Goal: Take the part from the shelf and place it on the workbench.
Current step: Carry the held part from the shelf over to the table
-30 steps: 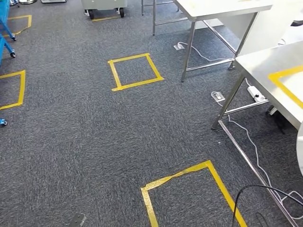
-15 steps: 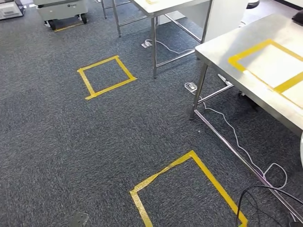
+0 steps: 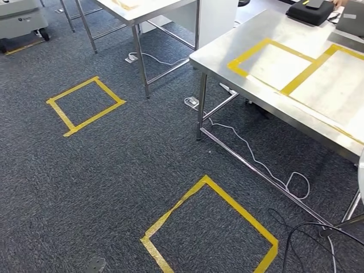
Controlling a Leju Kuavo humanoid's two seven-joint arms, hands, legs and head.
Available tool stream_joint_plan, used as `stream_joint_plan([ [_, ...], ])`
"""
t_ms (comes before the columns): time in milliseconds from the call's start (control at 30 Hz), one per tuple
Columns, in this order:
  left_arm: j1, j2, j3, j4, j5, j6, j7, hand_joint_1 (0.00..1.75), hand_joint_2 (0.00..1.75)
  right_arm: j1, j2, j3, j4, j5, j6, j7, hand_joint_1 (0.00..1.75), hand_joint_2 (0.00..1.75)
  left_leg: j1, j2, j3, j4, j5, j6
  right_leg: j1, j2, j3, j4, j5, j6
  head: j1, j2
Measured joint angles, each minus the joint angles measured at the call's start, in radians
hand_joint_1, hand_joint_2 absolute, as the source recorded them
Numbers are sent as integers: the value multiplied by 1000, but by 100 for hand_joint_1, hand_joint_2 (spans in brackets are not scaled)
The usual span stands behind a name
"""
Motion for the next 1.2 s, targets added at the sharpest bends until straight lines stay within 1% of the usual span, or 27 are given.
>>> stream_joint_plan([
  [67,1,0,1,0,0,0,0,0,175,-2,0,2,-1,1,0,0,175,0,0,25,2,-5,2,8,2,-69,-47,102,-61,6,3,0],
  [133,4,0,2,0,0,0,0,0,175,-4,0,3,-1,0,-1,0,175,0,-1,54,3,-5,-1,10,-1,-88,-101,222,-116,16,4,0],
  [167,4,0,2,0,0,-1,0,0,175,-4,0,3,-1,0,-1,0,175,0,0,68,4,-5,-2,9,-3,-91,-109,244,-119,20,4,0],
  [200,5,-1,2,0,0,-1,0,0,175,-4,0,3,-2,0,-2,0,175,0,0,82,6,-4,-5,7,-5,-95,-97,227,-104,24,4,0],
  [233,4,-2,2,0,0,-2,0,0,175,-4,0,3,-2,0,-3,0,175,0,1,95,9,-4,-8,2,-7,-106,-65,173,-76,28,3,0],
  [267,4,-3,2,0,0,-2,0,0,175,-4,0,3,-4,1,-5,0,175,0,0,107,14,-2,-12,-4,-8,-130,-24,102,-48,32,4,0],
  [333,4,-1,2,0,-1,-3,0,0,175,-6,0,4,-6,4,-12,-1,175,0,-4,128,23,1,-24,-17,-10,-169,37,-1,-15,25,1,0],
  [367,3,0,2,-1,-1,-4,0,0,175,-7,1,5,-6,5,-16,-3,175,0,-7,138,27,2,-29,-22,-9,-175,47,-18,-12,16,-1,0],
  [433,0,1,2,-1,-3,-5,0,0,175,-8,1,6,-7,9,-25,-9,175,0,-7,158,35,-2,-34,-30,-6,-148,45,-18,-12,-5,-6,0],
  [467,-2,1,2,-1,-3,-5,0,0,175,-8,1,6,-7,11,-28,-12,175,0,-5,152,36,1,-40,-36,-6,-136,43,-18,-11,-11,-7,0],
  [500,-4,1,2,-1,-4,-6,0,0,175,-9,0,7,-7,13,-32,-15,175,0,-2,133,30,18,-55,-41,-7,-123,42,-19,-10,-18,-8,0],
  [533,-5,1,2,-1,-5,-6,0,0,175,-11,0,10,-7,14,-35,-18,175,0,0,105,13,56,-79,-45,-8,-110,41,-20,-9,-24,-9,0],
  [600,-4,1,2,-1,-9,-6,0,0,175,-16,-1,17,-7,15,-39,-22,175,0,2,54,-52,186,-142,-46,-8,-85,39,-20,-8,-32,-11,0],
  [633,-3,0,2,-1,-11,-6,1,0,175,-17,-1,20,-6,15,-40,-24,175,0,2,44,-88,248,-163,-45,-7,-70,39,-20,-8,-34,-12,0],
  [667,-2,0,3,-1,-13,-6,1,0,175,-17,-1,22,-6,14,-40,-26,175,0,2,40,-112,284,-166,-42,-6,-55,39,-20,-8,-35,-12,0],
  [700,-1,0,3,-1,-15,-6,2,0,175,-16,-1,22,-6,14,-40,-27,175,0,1,37,-120,284,-148,-38,-5,-39,39,-20,-8,-35,-11,0],
  [733,-1,0,3,-1,-16,-6,2,0,175,-16,-1,23,-6,13,-40,-29,175,0,1,30,-109,247,-112,-33,-5,-23,40,-20,-7,-34,-11,0],
  [800,-2,1,2,-1,-18,-6,2,0,175,-17,-1,23,-6,12,-40,-31,175,0,0,-10,-57,118,-37,-21,-6,6,39,-19,-6,-31,-11,0],
  [833,-3,1,2,-1,-18,-6,2,0,175,-16,-1,23,-6,11,-40,-31,175,0,0,-30,-34,63,-16,-19,-7,20,36,-18,-5,-27,-12,0],
  [900,-4,1,2,-1,-18,-6,2,0,175,-13,-2,24,-5,9,-40,-32,175,0,-1,-46,-14,14,-8,-18,-9,46,30,-21,-2,-14,-12,0],
  [933,-4,1,2,-1,-18,-6,2,0,175,-10,-3,25,-4,8,-40,-33,175,0,-1,-33,-11,9,-7,-17,-12,59,26,-26,1,-7,-11,0],
  [967,-5,0,2,-1,-19,-6,2,0,175,-7,-4,25,-4,7,-41,-33,175,0,-1,-20,-9,4,-3,-12,-13,59,23,-27,3,-2,-11,0],
  [1000,-6,-1,2,-1,-19,-6,1,0,175,-4,-4,25,-4,7,-41,-33,175,0,-1,-8,-6,-2,0,-7,-11,39,17,-18,-4,2,-10,0],
  [1033,-7,-1,3,-1,-20,-6,1,0,175,-3,-6,25,-4,7,-41,-33,175,0,0,5,-3,-9,4,-1,-8,6,3,10,-22,5,-8,0],
  [1100,-5,-1,3,-1,-21,-6,0,0,175,-6,-8,26,-2,7,-42,-33,175,0,-2,30,0,-13,4,6,-4,-65,-45,120,-83,9,-5,0],
  [1167,-2,-1,3,-1,-21,-6,0,0,175,-8,-9,27,1,7,-43,-33,175,0,-4,59,1,-12,1,9,-4,-88,-89,221,-122,14,-5,0],
  [1200,0,-2,3,-1,-21,-6,0,0,175,-8,-9,27,2,7,-44,-33,175,0,-4,72,3,-12,-1,8,-5,-91,-90,228,-117,17,-5,0],
])
